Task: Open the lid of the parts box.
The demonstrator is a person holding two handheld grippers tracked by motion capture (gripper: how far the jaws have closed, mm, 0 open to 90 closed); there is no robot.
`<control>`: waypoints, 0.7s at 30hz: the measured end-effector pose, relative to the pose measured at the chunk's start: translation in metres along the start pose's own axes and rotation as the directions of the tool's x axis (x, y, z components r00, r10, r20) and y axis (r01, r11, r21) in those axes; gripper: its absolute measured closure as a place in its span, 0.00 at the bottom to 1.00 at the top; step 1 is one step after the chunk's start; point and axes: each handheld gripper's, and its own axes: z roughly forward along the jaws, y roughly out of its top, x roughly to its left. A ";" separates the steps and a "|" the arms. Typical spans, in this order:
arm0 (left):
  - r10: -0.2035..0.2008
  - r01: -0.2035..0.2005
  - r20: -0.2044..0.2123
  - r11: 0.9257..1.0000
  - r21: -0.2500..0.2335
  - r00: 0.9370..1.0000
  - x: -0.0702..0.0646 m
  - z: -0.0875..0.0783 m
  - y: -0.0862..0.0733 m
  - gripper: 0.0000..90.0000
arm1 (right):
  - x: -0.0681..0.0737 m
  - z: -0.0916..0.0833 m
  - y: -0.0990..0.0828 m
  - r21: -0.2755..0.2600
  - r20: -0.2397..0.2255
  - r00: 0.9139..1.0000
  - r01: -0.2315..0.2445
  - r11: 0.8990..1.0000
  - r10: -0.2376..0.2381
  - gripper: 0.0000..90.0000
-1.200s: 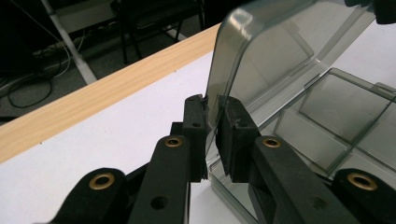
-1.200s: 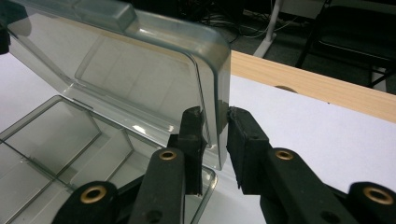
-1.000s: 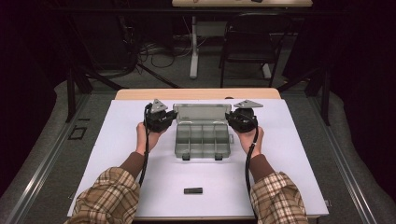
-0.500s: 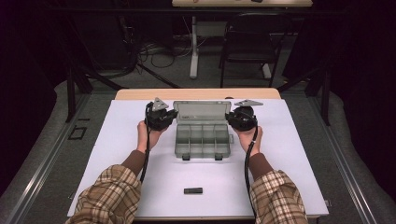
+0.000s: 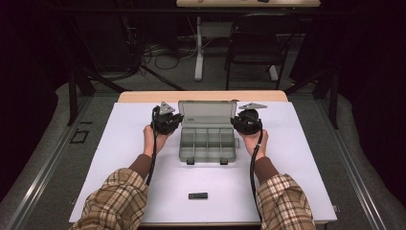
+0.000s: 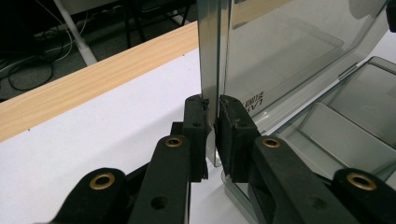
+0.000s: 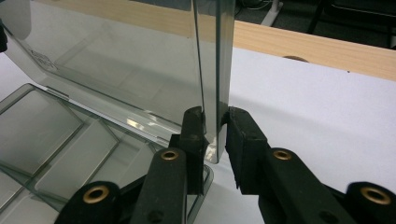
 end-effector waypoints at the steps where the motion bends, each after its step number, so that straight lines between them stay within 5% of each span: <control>1: 0.000 0.000 0.000 1.000 0.001 1.000 0.000 0.001 0.000 0.91 | 0.000 0.001 0.000 0.001 -0.001 1.000 0.001 1.000 -0.001 0.85; 21: -0.014 0.014 -0.016 0.999 0.040 1.000 0.000 0.014 -0.008 0.90 | -0.002 0.015 -0.007 0.050 0.005 1.000 -0.003 0.999 0.003 0.85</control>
